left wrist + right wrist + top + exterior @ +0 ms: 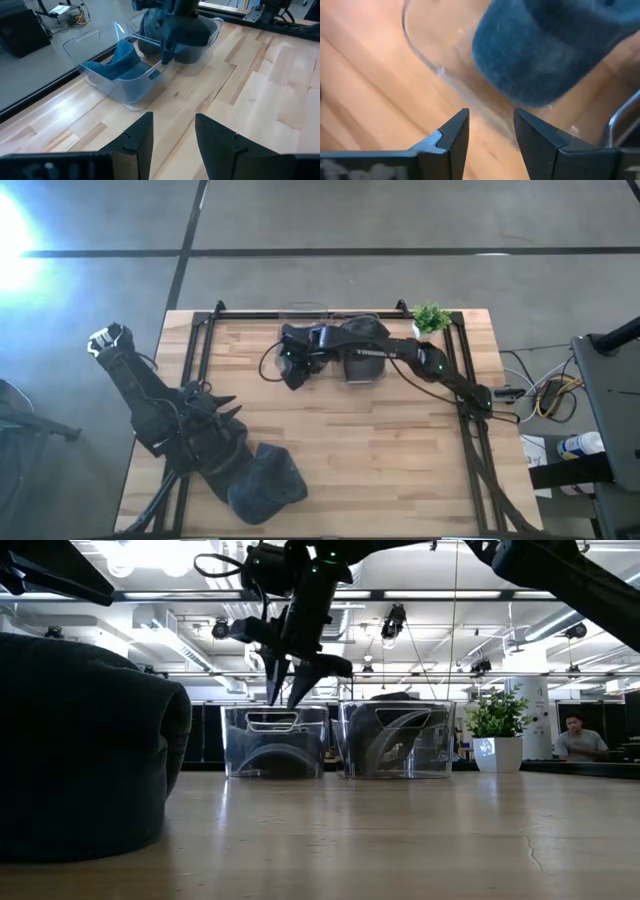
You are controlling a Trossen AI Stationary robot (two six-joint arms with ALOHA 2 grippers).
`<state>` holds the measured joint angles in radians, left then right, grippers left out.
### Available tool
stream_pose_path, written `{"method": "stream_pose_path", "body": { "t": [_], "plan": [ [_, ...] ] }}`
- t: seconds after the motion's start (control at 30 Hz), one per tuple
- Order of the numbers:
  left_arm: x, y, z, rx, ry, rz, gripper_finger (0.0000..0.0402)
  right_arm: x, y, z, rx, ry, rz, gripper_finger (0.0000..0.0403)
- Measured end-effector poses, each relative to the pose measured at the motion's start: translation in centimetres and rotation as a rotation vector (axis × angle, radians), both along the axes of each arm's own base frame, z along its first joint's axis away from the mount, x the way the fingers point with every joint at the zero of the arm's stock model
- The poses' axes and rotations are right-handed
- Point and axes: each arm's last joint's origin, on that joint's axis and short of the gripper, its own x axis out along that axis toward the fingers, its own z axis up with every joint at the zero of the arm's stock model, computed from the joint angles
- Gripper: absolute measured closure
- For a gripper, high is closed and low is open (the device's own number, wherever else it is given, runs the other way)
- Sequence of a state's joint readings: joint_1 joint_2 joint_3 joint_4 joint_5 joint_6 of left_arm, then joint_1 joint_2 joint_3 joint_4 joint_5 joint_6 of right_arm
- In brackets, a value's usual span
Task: Pick & Place hat
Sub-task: Adjust the left transparent bin on the table
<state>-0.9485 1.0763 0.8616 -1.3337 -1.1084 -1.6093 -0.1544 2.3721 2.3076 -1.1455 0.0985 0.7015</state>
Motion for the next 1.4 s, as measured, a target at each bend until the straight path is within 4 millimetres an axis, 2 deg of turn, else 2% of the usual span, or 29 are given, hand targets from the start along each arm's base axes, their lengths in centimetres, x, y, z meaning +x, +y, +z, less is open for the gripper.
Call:
{"method": "stream_pose_path", "body": {
  "t": [0.07,0.17,0.27,0.4,0.5,0.63,0.9,1.23,1.3,1.4],
  "plan": [
    [0.0,0.0,0.0,-0.001,-0.001,0.000,0.0262,0.0,0.6,0.5,-0.004,-0.007,0.011,0.0253],
    [0.0,0.0,0.0,-0.002,-0.002,0.000,0.0262,-0.2,1.0,2.4,0.005,-0.070,-0.005,0.0252],
    [0.0,0.0,0.0,-0.001,-0.003,0.000,0.0262,-0.5,0.0,4.0,0.019,-0.142,-0.064,0.0250],
    [0.0,0.0,0.0,-0.004,-0.006,0.000,0.0262,-0.7,-1.5,4.5,-0.005,-0.171,-0.131,0.0252],
    [0.0,0.0,0.0,-0.001,-0.009,0.000,0.0262,-0.2,-3.1,3.1,0.016,-0.170,-0.158,0.0252],
    [0.0,0.0,0.0,0.002,-0.012,-0.001,0.0262,1.2,-5.4,-0.5,0.015,-0.177,-0.194,0.0252],
    [0.1,-0.1,0.0,-0.008,-0.014,-0.001,0.0262,1.4,-6.5,-3.5,0.047,-0.099,-0.202,0.0252],
    [0.1,-0.1,0.0,-0.008,-0.017,0.000,0.0262,0.4,-7.9,-3.0,-0.175,-0.023,-0.294,0.0252],
    [0.1,-0.1,0.0,-0.008,-0.017,0.000,0.0262,0.5,-7.4,-2.0,-0.218,-0.045,-0.289,0.0252],
    [0.1,-0.1,0.0,-0.008,-0.017,0.000,0.0262,0.7,-5.3,0.8,-0.270,-0.115,-0.186,0.0252]
  ]
}}
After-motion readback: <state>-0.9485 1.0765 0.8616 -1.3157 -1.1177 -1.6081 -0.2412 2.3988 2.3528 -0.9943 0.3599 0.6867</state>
